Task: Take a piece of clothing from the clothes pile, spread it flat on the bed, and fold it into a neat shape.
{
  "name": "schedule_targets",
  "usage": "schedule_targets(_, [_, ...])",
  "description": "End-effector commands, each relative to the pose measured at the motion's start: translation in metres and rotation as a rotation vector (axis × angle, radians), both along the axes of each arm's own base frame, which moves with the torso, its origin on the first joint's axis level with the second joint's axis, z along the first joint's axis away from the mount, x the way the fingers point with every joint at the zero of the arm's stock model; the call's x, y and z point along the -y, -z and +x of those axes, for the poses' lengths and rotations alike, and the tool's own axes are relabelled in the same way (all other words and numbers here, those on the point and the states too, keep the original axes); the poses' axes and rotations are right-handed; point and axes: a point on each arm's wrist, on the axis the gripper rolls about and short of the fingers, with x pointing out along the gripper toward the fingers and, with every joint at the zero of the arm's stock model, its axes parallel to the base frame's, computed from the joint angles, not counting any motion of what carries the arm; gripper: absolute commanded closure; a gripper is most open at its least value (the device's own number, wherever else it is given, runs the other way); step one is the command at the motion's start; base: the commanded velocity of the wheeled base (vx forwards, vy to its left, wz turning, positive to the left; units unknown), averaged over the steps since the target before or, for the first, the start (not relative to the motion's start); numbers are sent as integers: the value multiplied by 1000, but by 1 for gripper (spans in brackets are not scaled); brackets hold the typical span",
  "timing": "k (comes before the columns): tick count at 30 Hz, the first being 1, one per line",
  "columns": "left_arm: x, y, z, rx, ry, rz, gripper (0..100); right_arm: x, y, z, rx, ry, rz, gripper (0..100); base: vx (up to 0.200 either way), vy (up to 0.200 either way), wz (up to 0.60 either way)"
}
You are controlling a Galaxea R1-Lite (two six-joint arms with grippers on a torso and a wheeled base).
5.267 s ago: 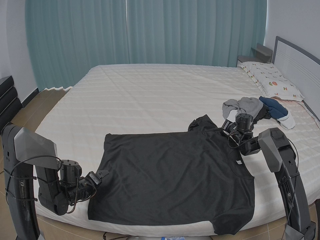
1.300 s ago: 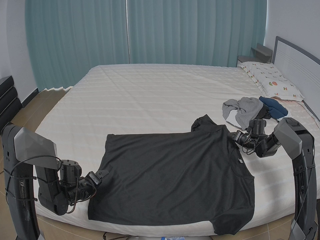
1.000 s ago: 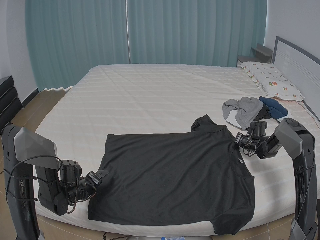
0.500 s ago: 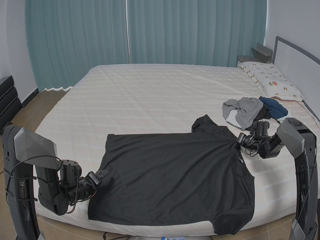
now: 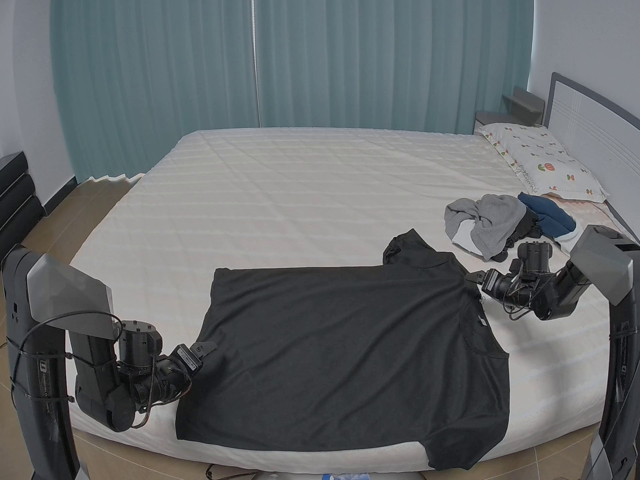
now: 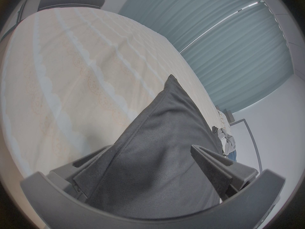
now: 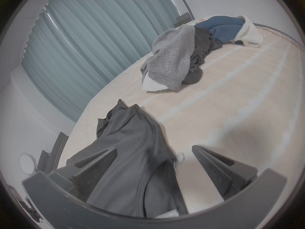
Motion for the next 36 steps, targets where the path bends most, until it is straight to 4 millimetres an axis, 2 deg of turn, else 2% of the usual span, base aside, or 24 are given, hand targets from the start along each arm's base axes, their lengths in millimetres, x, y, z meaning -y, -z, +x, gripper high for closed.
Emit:
schedule_targets(1, [-1,-3,-4,-4,4,-6,0,1,-48,-38,24,-21,27,0,0,0,0])
schedule_targets(2, [-1,-4,-9,-7,-2,-10,0,-1,-55,-60,11,-27,32,0,0,0,0])
schedule_targets(3, [-2,-5,-11,-4,-3,-12,0,-2,-56,-64,10,-29,33,0,0,0,0])
schedule_targets(5, [-3,-12,-21,20,2,-23,0,-6,-61,-93,10,-49,44,0,0,0,0])
schedule_targets(6, [-3,-13,-23,23,3,-24,0,-7,-61,-98,8,-53,45,0,0,0,0])
schedule_targets(7, [-4,-15,-30,25,6,-22,0,-9,-62,-115,12,-63,49,0,0,0,0])
schedule_targets(8, [-4,-15,-31,22,8,-23,0,-10,-62,-119,13,-67,51,0,0,0,0])
schedule_targets(11, [-4,-16,-39,4,15,-20,0,-20,-58,-163,-9,-100,57,0,0,0,0])
schedule_targets(12, [-4,-16,-39,4,15,-20,0,-20,-59,-165,-9,-102,57,0,0,0,0])
schedule_targets(14, [-4,-19,-40,11,13,-23,0,-25,-54,-191,-43,-103,82,0,0,0,0])
schedule_targets(17, [-4,-19,-46,-8,20,-24,0,-26,-49,-209,-81,-67,149,0,0,0,0])
schedule_targets(20, [-3,-20,-52,-31,58,-39,0,-27,-42,-217,-110,-55,240,0,-200,0,0])
schedule_targets(25, [-4,-23,-58,-37,85,-53,0,-23,-32,-220,-121,-82,332,0,-200,0,0])
schedule_targets(29, [-4,-24,-59,-33,86,-50,0,-10,-12,-222,-127,-57,357,0,-200,0,0])
schedule_targets(36, [-3,-25,-59,-36,86,-56,0,-11,-6,-227,-158,-78,377,0,0,0,0])
